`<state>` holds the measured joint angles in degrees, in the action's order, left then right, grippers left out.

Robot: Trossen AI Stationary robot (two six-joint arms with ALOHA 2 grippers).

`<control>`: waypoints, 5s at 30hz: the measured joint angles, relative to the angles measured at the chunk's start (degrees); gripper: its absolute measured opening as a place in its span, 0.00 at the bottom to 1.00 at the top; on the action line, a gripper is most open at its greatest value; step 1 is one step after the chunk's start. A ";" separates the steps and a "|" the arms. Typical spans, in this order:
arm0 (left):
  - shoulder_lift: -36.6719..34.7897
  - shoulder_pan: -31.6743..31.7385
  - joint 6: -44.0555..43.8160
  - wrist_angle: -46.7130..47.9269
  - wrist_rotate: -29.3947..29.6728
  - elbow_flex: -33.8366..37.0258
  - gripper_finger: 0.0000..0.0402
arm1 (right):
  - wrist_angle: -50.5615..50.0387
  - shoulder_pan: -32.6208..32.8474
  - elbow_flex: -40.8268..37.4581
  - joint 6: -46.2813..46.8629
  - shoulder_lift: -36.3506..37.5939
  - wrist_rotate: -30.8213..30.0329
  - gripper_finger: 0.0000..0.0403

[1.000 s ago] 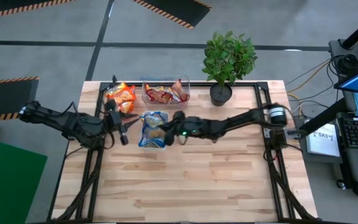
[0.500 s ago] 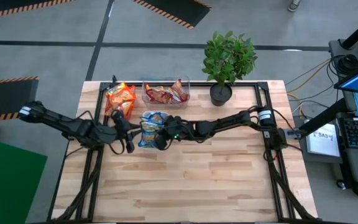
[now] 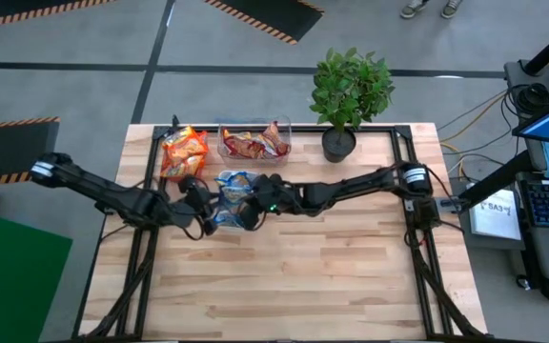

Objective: Sort Maruchan noodles
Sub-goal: Put the blue noodle pack into the white bin, then return to Home Position

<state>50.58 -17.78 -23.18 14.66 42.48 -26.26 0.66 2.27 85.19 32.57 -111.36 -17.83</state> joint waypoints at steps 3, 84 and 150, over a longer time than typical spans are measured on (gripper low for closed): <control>0.94 -0.05 -0.07 -1.09 -0.84 -0.02 0.15 | 3.76 1.09 -0.07 0.53 -3.22 -0.22 0.02; -5.17 -6.09 13.51 0.90 -5.86 -7.34 0.10 | -5.49 2.39 -3.81 -27.86 7.84 -1.00 0.03; -49.56 -6.36 21.43 -20.62 0.08 25.66 0.10 | 19.79 1.44 -84.48 -45.17 111.27 6.28 0.03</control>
<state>1.01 -24.14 -1.75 -5.96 42.57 -0.60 20.46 3.70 0.71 -12.60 -0.09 -11.55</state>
